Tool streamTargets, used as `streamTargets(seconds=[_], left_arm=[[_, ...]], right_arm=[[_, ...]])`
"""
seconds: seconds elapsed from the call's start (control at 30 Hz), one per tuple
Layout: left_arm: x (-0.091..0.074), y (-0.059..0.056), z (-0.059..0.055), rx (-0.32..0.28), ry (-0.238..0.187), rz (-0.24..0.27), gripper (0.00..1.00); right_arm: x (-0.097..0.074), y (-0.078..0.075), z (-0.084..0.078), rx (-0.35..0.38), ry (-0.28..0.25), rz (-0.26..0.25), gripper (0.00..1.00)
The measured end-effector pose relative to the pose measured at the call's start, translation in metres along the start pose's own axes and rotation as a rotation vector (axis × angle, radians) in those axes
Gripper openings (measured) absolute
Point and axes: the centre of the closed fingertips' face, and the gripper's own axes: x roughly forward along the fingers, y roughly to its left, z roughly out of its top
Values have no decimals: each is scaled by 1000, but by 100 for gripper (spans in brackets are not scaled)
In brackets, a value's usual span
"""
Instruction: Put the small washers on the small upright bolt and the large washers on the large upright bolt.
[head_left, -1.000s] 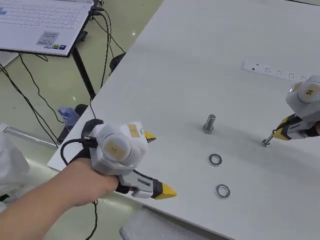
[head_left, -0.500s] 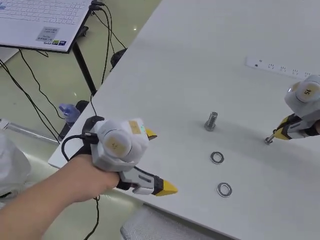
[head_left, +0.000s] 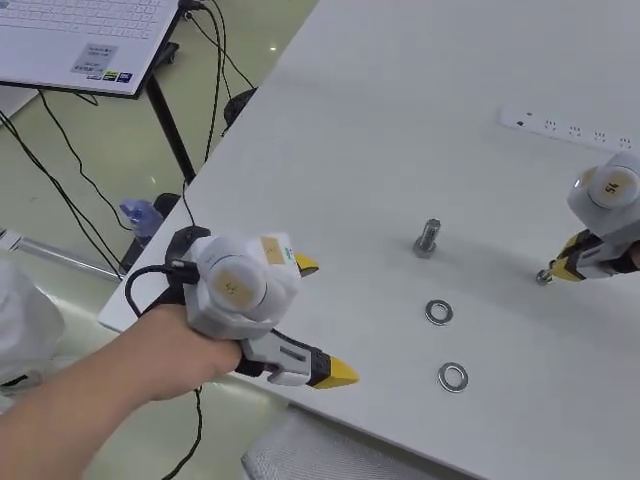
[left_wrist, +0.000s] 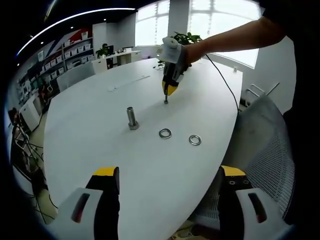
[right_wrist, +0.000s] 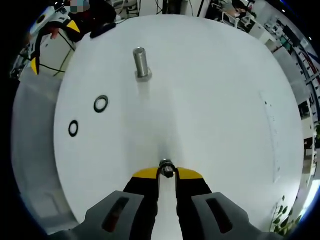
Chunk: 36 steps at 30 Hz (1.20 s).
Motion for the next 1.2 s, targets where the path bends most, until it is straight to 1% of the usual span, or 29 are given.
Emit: streamTargets(seconds=[0.27,0.53,0.83,0.97,1.2], left_arm=[[2,0,-2,-4,6,-4,80],[3,-1,-2,-7,8,-7,80],[4,-1,-2,-7,13,-7,79],[5,-1,0,-10,5,-9,78],[6,-3,1,-9,6,-11,78]], right_arm=[[12,1,-3,-3,13,11,13],[19,3,-6,-11,21,15,13],[21,4,-5,-22,18,15,13],[21,4,-5,-17,16,18,13],[20,4,-4,-20,17,24,13]])
